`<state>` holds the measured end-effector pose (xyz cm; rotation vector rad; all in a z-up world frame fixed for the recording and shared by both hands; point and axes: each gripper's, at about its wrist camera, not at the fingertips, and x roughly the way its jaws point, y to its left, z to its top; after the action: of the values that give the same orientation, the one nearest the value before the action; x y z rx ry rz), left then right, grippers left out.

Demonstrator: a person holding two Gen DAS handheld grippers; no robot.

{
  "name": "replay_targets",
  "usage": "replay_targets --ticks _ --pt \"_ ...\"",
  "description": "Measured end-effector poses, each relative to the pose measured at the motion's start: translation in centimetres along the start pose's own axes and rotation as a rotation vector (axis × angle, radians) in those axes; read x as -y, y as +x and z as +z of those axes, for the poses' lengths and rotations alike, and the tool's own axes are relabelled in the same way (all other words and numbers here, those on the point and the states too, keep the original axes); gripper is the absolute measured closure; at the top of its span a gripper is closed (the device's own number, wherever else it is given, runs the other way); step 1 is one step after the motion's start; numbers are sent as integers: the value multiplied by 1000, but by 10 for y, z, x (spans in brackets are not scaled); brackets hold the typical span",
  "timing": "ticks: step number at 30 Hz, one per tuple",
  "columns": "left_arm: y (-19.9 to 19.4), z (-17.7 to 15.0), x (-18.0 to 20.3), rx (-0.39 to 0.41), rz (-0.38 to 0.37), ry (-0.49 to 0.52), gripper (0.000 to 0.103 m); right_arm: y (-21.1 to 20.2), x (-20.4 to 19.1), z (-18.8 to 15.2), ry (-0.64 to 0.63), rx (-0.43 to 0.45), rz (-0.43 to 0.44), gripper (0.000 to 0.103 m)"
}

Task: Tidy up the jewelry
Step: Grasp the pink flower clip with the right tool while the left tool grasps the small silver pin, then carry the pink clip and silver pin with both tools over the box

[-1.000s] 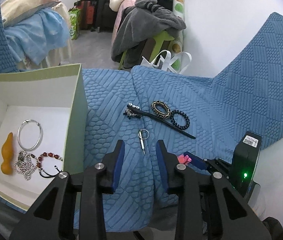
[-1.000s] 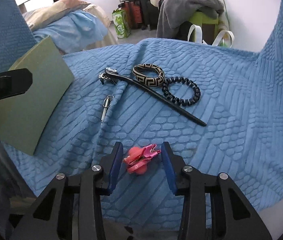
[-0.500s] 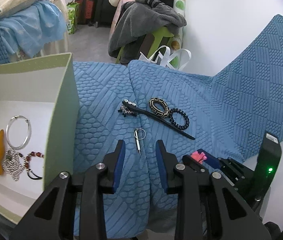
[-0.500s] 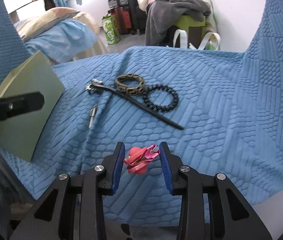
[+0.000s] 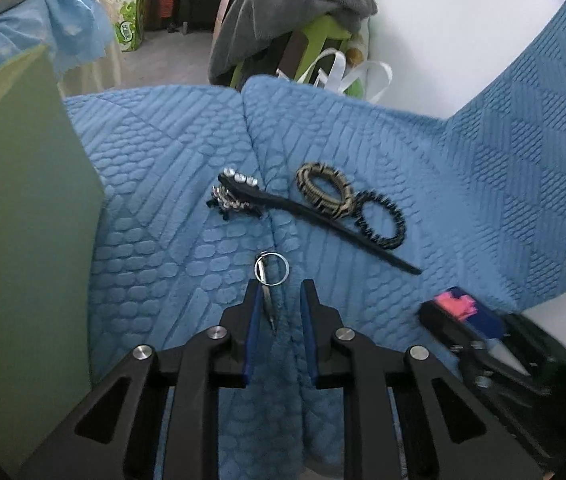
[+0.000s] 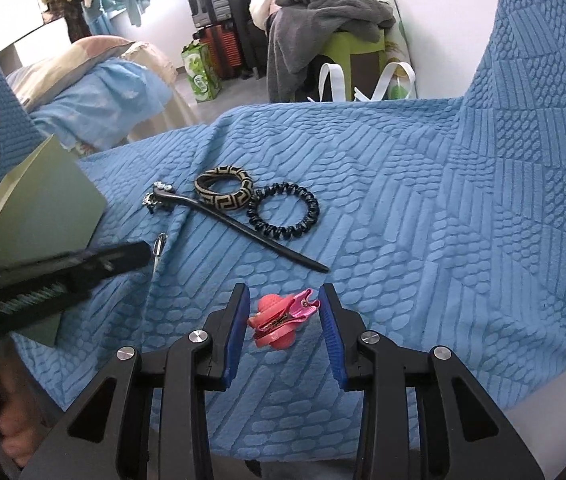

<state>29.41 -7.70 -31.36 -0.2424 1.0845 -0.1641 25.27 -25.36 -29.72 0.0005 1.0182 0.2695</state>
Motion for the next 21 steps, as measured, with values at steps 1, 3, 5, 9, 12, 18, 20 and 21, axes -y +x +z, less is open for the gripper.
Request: replay_targets --ticks 1,3,5,9,12,18,20,21 --pt "4 0 0 -3 6 7 84 0 0 0 3 0 6 70" --pt "6 3 4 22 23 39 84 0 -1 1 5 1 16 70" --pt "7 5 9 29 57 72 84 -1 -2 2 1 3 23 70" --pt "9 8 13 34 97 110 84 1 -5 4 -3 1 37 70" --pt "9 6 11 50 91 106 84 1 -5 4 4 -1 44 70" --pt "13 6 1 33 -21 15 101 3 -6 4 4 -7 49 70" --pt "12 4 3 35 -15 23 102 3 -5 4 4 -8 47 70" --pt "11 3 3 34 -17 24 102 3 -5 3 5 -8 45 70"
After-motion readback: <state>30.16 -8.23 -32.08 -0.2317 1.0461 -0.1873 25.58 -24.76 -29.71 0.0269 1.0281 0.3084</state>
